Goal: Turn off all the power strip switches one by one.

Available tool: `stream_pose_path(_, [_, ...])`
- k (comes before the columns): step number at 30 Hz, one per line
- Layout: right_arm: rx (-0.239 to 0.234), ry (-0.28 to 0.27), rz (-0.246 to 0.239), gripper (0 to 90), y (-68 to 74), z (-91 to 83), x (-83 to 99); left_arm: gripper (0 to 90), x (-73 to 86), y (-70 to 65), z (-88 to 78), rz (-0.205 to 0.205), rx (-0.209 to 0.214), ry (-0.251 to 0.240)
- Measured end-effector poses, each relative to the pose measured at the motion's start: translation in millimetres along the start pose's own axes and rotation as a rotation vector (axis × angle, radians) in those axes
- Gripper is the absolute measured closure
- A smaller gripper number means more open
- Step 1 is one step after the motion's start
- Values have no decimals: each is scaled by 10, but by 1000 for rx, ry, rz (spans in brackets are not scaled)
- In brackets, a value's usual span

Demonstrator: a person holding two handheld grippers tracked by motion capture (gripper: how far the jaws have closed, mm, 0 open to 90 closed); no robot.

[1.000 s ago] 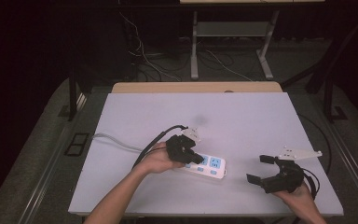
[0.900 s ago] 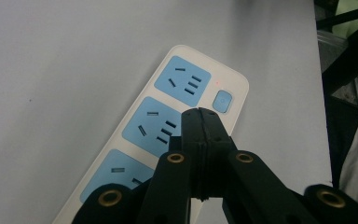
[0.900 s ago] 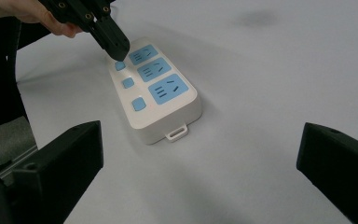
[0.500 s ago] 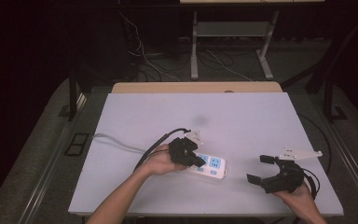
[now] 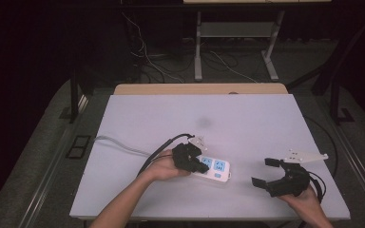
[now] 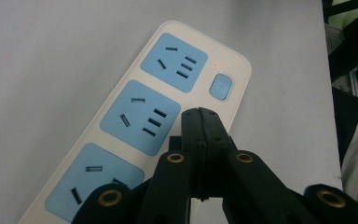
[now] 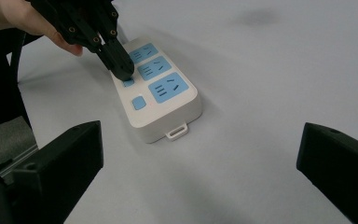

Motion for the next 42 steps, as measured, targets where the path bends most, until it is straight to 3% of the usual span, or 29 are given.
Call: stream_pose_path(42, [12,9,-3,2,-4,-6,8,898,15,22,20,-30,36,6])
Point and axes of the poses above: each handheld gripper's, and its own axes: z roughly forward along the jaws, x roughly out of its underside, y roughly to its left, the point moved 9 cm from there along z, roughly forward along the jaws, and after that the axes turned 15 degrees about -x, right-handed, at the moved point
